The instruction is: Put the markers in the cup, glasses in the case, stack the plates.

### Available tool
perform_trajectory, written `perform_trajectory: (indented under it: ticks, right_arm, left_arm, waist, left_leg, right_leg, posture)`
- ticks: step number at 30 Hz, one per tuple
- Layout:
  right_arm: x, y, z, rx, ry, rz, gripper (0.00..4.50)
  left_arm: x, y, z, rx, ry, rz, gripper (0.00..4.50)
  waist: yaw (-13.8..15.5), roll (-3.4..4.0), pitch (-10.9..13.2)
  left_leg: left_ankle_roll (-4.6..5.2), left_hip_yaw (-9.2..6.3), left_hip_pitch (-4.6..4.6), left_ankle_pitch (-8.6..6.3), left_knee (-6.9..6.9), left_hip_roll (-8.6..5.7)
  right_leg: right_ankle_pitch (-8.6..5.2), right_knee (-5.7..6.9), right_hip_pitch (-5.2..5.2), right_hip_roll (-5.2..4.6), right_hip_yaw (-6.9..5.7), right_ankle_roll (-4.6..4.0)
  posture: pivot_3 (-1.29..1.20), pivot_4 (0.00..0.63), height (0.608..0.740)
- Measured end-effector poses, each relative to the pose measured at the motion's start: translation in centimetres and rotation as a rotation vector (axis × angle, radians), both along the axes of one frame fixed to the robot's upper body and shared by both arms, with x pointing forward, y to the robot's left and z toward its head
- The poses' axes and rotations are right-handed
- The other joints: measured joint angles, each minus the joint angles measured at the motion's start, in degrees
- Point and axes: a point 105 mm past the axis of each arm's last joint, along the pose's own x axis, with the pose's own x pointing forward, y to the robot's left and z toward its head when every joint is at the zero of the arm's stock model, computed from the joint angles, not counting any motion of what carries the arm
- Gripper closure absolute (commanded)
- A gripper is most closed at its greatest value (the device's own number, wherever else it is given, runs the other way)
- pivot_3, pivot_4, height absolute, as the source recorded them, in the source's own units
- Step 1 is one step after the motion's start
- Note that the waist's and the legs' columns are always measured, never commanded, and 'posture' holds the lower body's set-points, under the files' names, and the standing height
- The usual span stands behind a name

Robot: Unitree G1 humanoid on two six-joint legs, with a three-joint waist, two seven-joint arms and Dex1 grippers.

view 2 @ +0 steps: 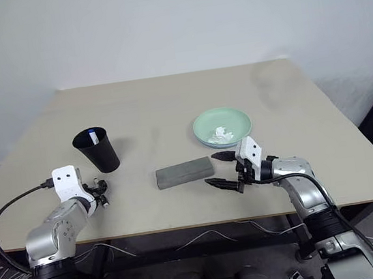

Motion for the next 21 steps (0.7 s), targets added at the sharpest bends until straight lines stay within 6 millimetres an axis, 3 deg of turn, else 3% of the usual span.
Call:
perform_trajectory:
  ticks: [9, 17, 21]
  right_arm:
    - [0.0, -0.1, -0.1, 0.001, 0.001, -0.006, 0.52]
    - [0.0, 0.0, 0.0, 0.002, -0.008, -0.006, 0.52]
    - [0.0, -0.1, -0.1, 0.003, -0.006, -0.008, 0.52]
  left_arm:
    - [0.1, 0.0, 0.0, -0.022, 0.008, 0.020, 4.48]
    - [0.2, 0.0, 0.0, -0.014, 0.017, 0.007, 4.48]
    - [0.6, -2.1, 0.3, 0.015, 0.016, -0.192, 4.48]
  waist:
    - [0.02, 0.00, 0.00]
    - [0.00, 0.00, 0.00]
    - [-0.03, 0.01, 0.00]
  left_leg:
    - [0.00, -0.01, 0.00, 0.00, 0.00, 0.00]
    - [0.00, -0.01, 0.00, 0.00, 0.00, 0.00]
    - [0.00, 0.00, -0.04, 0.00, 0.00, 0.00]
  right_leg:
    - [0.00, 0.00, 0.02, -0.03, -0.04, 0.00]
    - [0.00, 0.00, 0.03, -0.06, -0.07, 0.00]
    - [-0.01, -0.04, 0.02, -0.07, -0.07, -0.01]
  posture:
    - [0.00, 0.000, 0.736]
    - [0.00, 0.000, 0.736]
    - [0.00, 0.000, 0.736]
